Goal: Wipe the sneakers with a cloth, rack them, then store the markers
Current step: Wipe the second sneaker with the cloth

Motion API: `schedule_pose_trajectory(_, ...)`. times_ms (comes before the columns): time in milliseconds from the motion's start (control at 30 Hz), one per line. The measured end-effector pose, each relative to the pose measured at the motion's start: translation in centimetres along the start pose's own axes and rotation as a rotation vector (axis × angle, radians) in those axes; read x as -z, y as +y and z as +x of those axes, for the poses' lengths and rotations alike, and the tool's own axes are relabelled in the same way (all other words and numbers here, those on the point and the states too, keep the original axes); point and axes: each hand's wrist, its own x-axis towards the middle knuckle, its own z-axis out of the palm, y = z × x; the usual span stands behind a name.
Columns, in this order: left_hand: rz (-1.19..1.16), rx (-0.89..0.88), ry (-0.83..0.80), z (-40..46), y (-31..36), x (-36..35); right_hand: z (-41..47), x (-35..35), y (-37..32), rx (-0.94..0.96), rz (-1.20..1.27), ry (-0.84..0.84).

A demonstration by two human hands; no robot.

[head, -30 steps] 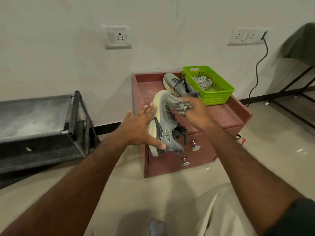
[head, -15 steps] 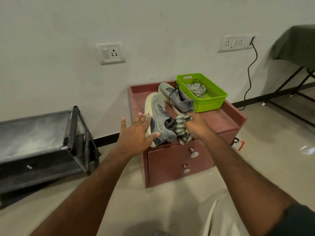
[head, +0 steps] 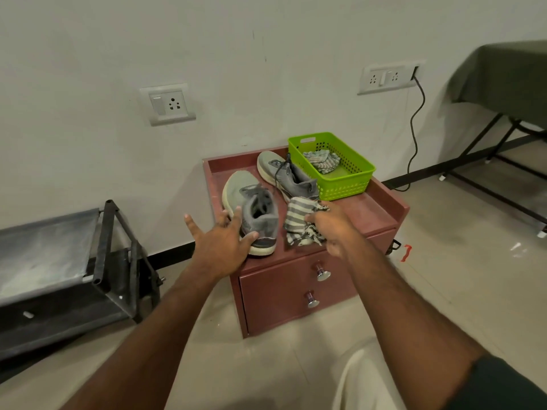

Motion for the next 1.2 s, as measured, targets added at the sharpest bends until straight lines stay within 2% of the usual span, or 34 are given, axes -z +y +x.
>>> schedule_pose_trajectory(133, 0.047, 0.051, 0.043, 0.3, 2.3, -0.6, 0.4, 2.3, 0.4, 0.236, -0.384, 0.297)
schedule_pose_trajectory(267, -0.027, 0.113, 0.147, 0.9, 4.2, -0.6, 2.1, 3.5, 1.5, 0.569, -0.546, 0.495)
schedule_pose_trajectory(300, -0.035, 0.115, 0.162, 1.0, 4.5, -0.8, 2.4, 3.4, 1.9, 0.621, -0.58, 0.463)
schedule_pose_trajectory(333, -0.054, 0.106, 0.182, 1.0, 4.7, -1.0, 2.7, 3.2, 2.5, 0.609, -0.624, 0.356)
schedule_pose_trajectory(400, -0.189, 0.09, 0.222, 1.0, 4.7, -1.5, 2.6, 2.3, 3.0, 0.438, -0.754, 0.043)
schedule_pose_trajectory(433, -0.283, 0.089, 0.226, 1.0, 4.6, -1.8, 2.8, 1.9, 3.1, 0.358, -0.795, -0.046)
schedule_pose_trajectory(500, -0.39, 0.071, 0.205, 1.3, 4.3, -2.3, 3.0, 1.2, 2.6, 0.328, -0.729, -0.002)
schedule_pose_trajectory(567, -0.426, 0.052, 0.187, 1.5, 4.2, -2.5, 3.2, 0.7, 1.9, 0.426, -0.671, 0.19)
schedule_pose_trajectory(633, -0.452, 0.035, 0.164, 1.4, 4.6, -2.4, 3.9, 0.4, 1.1, 0.535, -0.735, 0.32)
schedule_pose_trajectory(700, -0.459, 0.031, 0.155, 1.4, 4.9, -2.4, 5.1, 0.1, 0.6, 0.54, -0.809, 0.29)
schedule_pose_trajectory(800, -0.462, 0.023, 0.159, 1.5, 4.9, -2.3, 6.8, -0.5, 0.8, 0.437, -0.921, 0.222)
schedule_pose_trajectory(933, -0.481, 0.052, 0.19, 1.5, 4.4, -2.6, 7.8, -1.8, 0.4, 0.528, -1.041, 0.349)
schedule_pose_trajectory(1033, -0.512, 0.085, 0.203, 1.8, 4.4, -2.7, 8.4, -2.6, -0.2, 0.592, -1.114, 0.365)
schedule_pose_trajectory(1200, -0.506, 0.084, 0.227, 2.2, 5.0, -2.8, 9.2, -2.9, -0.1, 0.559, -0.952, 0.269)
